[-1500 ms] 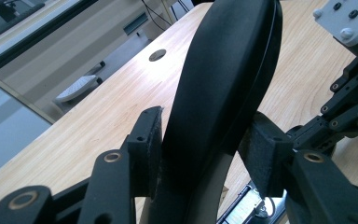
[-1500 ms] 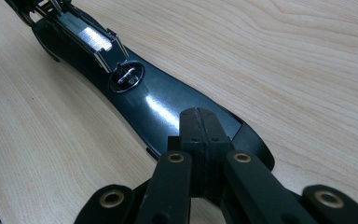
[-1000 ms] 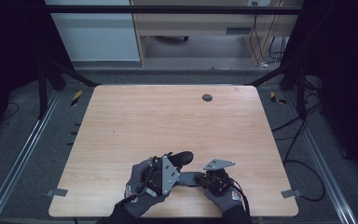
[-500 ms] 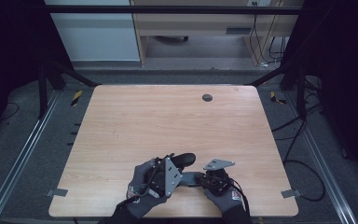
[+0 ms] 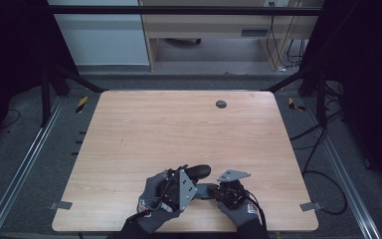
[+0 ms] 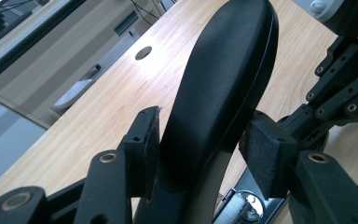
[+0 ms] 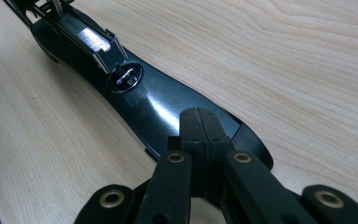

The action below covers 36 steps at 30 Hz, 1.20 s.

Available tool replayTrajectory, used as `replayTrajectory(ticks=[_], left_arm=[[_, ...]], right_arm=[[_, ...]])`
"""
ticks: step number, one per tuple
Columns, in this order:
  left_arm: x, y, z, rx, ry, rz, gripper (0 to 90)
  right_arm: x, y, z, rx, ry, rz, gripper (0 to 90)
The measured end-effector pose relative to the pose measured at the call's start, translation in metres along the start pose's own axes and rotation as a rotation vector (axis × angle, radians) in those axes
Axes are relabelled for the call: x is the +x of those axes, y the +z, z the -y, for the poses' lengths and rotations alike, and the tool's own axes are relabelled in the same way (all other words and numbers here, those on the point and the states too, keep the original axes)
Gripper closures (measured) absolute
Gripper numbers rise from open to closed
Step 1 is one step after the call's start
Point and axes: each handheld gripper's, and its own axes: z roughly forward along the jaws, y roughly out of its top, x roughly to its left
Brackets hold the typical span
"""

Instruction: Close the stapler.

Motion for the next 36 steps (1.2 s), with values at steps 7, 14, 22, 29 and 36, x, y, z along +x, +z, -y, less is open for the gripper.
replayTrajectory(ticks=[7, 14, 22, 29, 36], left_arm=[[-0.002, 0.002, 0.001, 0.0, 0.013, 0.002, 48.3], [-0.007, 0.004, 0.001, 0.002, 0.039, -0.008, 48.5], [-0.012, 0.006, 0.002, 0.014, 0.076, -0.027, 49.5], [-0.016, 0.007, 0.002, 0.018, 0.103, -0.045, 50.1], [-0.023, 0.009, 0.004, 0.032, 0.159, -0.078, 51.5]], right_arm=[[0.0, 0.0, 0.0, -0.001, -0.001, 0.001, 90.0], [0.0, 0.0, 0.0, -0.003, 0.001, 0.001, 90.0], [0.0, 0.0, 0.0, -0.006, 0.001, -0.004, 90.0], [-0.001, 0.0, 0.0, -0.004, 0.005, -0.002, 90.0], [-0.001, 0.0, 0.0, -0.003, 0.007, -0.001, 90.0]])
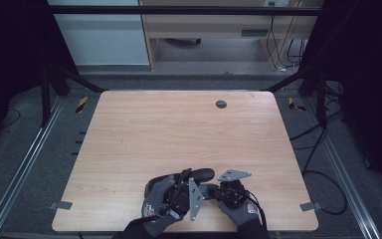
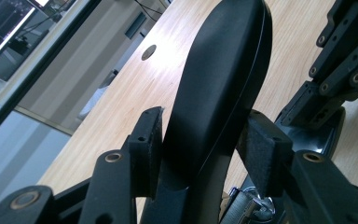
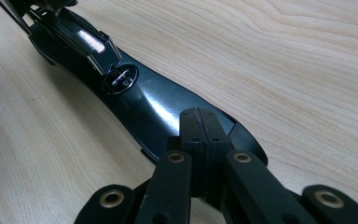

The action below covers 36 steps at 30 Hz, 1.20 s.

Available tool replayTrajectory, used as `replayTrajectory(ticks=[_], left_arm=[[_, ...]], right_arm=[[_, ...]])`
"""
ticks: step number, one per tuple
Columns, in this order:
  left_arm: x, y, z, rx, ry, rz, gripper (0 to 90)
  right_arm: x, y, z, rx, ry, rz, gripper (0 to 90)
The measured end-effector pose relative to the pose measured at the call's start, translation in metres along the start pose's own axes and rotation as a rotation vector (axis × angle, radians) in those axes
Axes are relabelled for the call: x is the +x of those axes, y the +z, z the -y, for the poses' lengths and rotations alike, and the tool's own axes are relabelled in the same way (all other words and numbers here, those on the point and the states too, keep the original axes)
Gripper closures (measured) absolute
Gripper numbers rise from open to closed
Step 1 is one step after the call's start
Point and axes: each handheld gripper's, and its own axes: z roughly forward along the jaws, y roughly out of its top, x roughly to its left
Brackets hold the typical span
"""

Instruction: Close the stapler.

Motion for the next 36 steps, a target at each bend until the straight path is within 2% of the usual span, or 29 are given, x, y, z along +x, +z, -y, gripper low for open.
replayTrajectory(ticks=[2, 10, 36], left_arm=[[-0.001, 0.0, 0.0, 0.004, 0.017, -0.007, 51.8], [-0.006, 0.002, 0.0, 0.01, 0.043, -0.023, 52.4], [-0.021, 0.011, 0.002, 0.04, 0.12, -0.025, 52.0]], right_arm=[[0.0, 0.0, 0.0, 0.0, 0.0, 0.0, 90.0], [0.0, 0.0, 0.0, 0.0, -0.001, 0.0, 90.0], [-0.004, -0.003, 0.002, -0.001, -0.001, 0.011, 90.0]])
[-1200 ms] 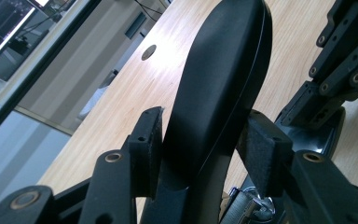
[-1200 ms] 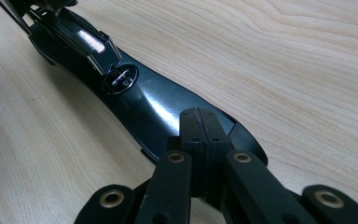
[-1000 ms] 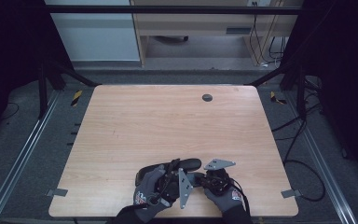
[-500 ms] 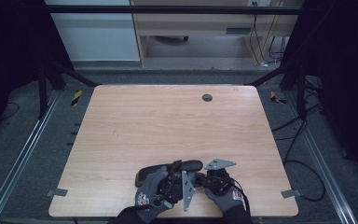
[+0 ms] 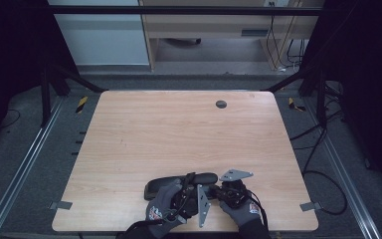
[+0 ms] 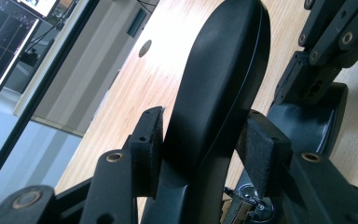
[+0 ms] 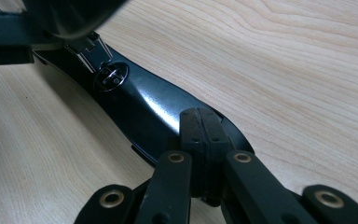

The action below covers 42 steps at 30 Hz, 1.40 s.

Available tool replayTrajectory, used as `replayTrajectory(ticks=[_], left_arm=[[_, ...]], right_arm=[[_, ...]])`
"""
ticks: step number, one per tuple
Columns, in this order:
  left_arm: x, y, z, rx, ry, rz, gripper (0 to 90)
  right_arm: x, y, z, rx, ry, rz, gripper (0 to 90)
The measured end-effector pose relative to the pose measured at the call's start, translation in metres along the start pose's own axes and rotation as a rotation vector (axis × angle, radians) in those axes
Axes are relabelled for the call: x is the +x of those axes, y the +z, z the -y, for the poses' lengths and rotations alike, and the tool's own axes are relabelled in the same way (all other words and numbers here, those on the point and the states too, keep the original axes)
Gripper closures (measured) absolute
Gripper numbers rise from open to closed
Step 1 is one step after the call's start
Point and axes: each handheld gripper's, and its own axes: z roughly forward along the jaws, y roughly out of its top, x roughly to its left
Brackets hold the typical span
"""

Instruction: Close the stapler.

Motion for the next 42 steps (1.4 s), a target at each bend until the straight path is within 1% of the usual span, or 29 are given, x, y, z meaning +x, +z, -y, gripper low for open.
replayTrajectory(ticks=[3, 7, 10, 13, 15, 16, 18, 20, 27, 31, 33, 34, 39, 41, 42], left_arm=[[-0.001, 0.0, 0.0, 0.002, 0.008, -0.002, 52.0], [-0.003, 0.001, 0.0, 0.005, 0.021, -0.005, 52.0], [-0.006, 0.002, 0.001, 0.01, 0.034, -0.006, 52.0], [-0.008, 0.003, 0.001, 0.009, 0.04, -0.008, 52.0], [-0.009, 0.004, 0.001, 0.006, 0.041, -0.009, 52.0], [-0.009, 0.004, 0.001, 0.011, 0.048, -0.009, 52.0], [-0.01, 0.004, 0.001, 0.01, 0.049, -0.011, 52.0], [-0.01, 0.004, 0.001, 0.01, 0.05, -0.012, 52.0], [-0.01, 0.004, 0.002, 0.009, 0.053, -0.016, 52.1], [-0.01, 0.004, 0.002, 0.008, 0.056, -0.016, 51.9], [-0.011, 0.005, 0.002, 0.011, 0.054, -0.005, 51.4], [-0.012, 0.005, 0.002, 0.01, 0.06, -0.012, 51.3], [-0.014, 0.003, -0.001, 0.005, 0.067, -0.005, 46.0], [-0.014, 0.0, -0.003, 0.001, 0.078, -0.005, 44.2], [-0.014, 0.0, -0.003, -0.002, 0.075, -0.002, 43.3]], right_arm=[[0.0, -0.001, 0.0, 0.003, 0.001, 0.005, 90.0], [-0.001, -0.001, 0.001, -0.003, 0.008, -0.009, 90.0], [0.0, -0.001, 0.001, -0.003, 0.0, 0.0, 90.0], [0.0, 0.0, 0.001, -0.01, -0.008, -0.002, 90.0], [0.0, -0.001, 0.001, -0.006, -0.004, -0.006, 90.0], [0.0, -0.001, 0.001, -0.006, 0.0, -0.007, 90.0], [0.0, -0.001, 0.002, -0.007, -0.001, -0.008, 90.0], [-0.001, -0.002, 0.002, -0.006, -0.006, 0.002, 90.0], [-0.003, -0.003, 0.002, -0.008, -0.007, 0.001, 89.3], [-0.003, -0.004, 0.001, -0.015, -0.005, 0.004, 87.4], [-0.005, -0.006, 0.001, -0.026, -0.007, 0.01, 85.9], [-0.005, -0.007, 0.001, -0.028, -0.003, 0.013, 85.2], [-0.009, -0.012, 0.001, -0.049, 0.002, 0.035, 79.7], [-0.011, -0.014, 0.001, -0.055, 0.005, 0.046, 76.9], [-0.012, -0.014, 0.002, -0.062, 0.001, 0.05, 75.2]])
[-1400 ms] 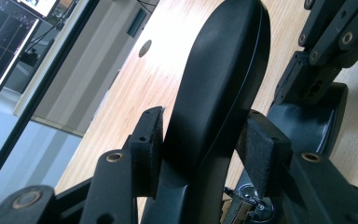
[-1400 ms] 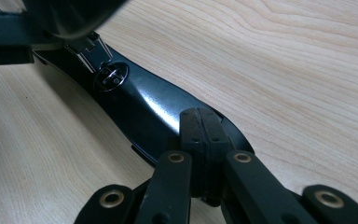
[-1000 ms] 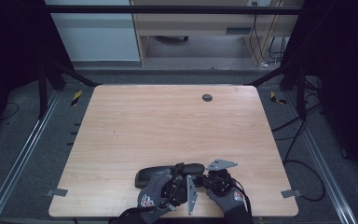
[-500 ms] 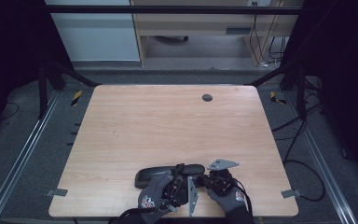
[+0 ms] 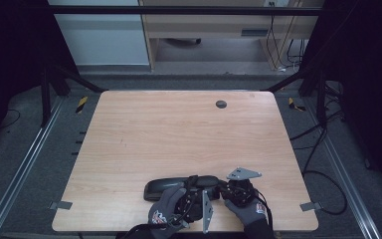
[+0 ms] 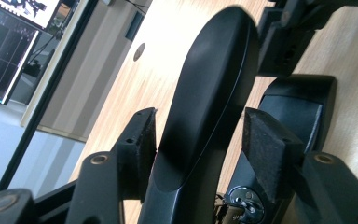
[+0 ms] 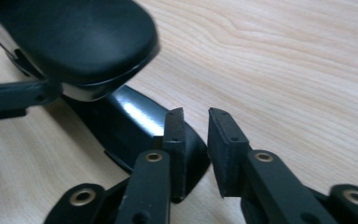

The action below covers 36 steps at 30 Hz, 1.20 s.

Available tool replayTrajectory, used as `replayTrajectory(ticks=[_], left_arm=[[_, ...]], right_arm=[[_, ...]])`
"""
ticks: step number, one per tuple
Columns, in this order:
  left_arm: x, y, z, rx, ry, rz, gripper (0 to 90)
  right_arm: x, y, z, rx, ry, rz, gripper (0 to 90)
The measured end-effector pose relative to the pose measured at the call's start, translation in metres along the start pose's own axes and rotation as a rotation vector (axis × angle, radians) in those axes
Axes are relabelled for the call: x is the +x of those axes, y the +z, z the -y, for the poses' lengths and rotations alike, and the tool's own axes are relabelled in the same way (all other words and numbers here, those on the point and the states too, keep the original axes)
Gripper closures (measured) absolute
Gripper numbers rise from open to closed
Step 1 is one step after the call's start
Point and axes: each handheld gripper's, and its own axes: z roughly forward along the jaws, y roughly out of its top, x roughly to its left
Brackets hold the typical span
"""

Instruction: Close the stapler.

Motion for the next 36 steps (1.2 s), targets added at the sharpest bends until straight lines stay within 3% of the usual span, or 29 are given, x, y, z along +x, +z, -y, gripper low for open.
replayTrajectory(ticks=[7, 18, 23, 24, 30, 36], left_arm=[[0.004, -0.008, -0.004, -0.024, -0.022, 0.028, 40.5], [0.01, -0.02, -0.011, -0.065, -0.074, 0.093, 41.1], [0.015, -0.024, -0.012, -0.078, -0.111, 0.107, 43.5], [0.018, -0.025, -0.011, -0.083, -0.136, 0.116, 44.2], [0.027, -0.028, -0.009, -0.098, -0.195, 0.13, 49.2], [0.039, -0.03, -0.005, -0.105, -0.251, 0.129, 53.8]], right_arm=[[-0.006, -0.003, 0.001, -0.019, 0.017, 0.021, 69.1], [-0.01, -0.008, 0.001, -0.026, 0.039, 0.034, 69.7], [-0.012, -0.01, 0.001, -0.027, 0.036, 0.034, 73.8], [-0.012, -0.01, 0.001, -0.025, 0.038, 0.033, 76.6], [-0.012, -0.013, 0.0, -0.028, 0.038, 0.039, 84.5], [-0.013, -0.017, -0.002, -0.035, 0.043, 0.046, 90.0]])
